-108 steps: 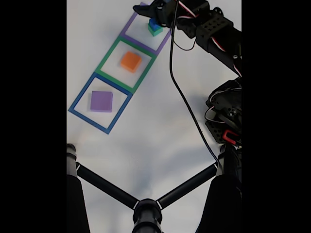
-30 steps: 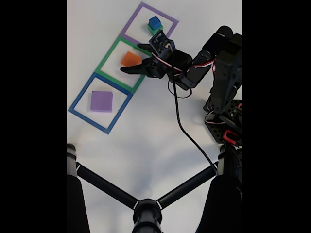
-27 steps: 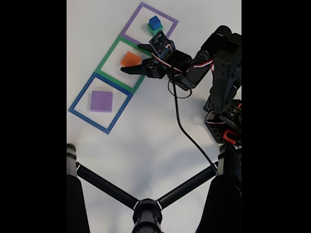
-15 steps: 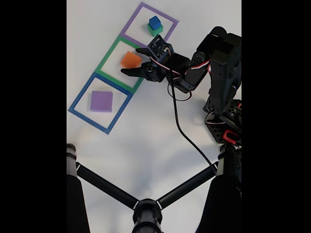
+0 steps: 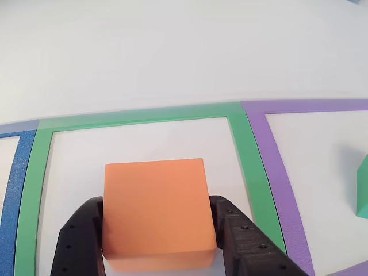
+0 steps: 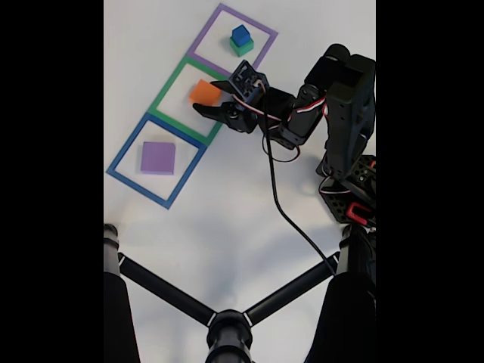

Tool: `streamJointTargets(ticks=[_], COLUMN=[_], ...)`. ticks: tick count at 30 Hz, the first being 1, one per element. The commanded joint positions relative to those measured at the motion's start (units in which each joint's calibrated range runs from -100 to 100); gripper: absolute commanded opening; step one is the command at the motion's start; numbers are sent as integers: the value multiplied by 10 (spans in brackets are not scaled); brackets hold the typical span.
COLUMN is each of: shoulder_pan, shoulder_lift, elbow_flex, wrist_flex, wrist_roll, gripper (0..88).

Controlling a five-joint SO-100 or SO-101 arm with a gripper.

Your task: Tower of hanoi

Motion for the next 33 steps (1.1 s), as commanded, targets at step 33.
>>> streamJointTargets(ticks=[33], shoulder_pan=[-132], shoulder_lift=[-549], elbow_flex=[-835], wrist_flex=[1534], wrist_roll=[-18], gripper=[57])
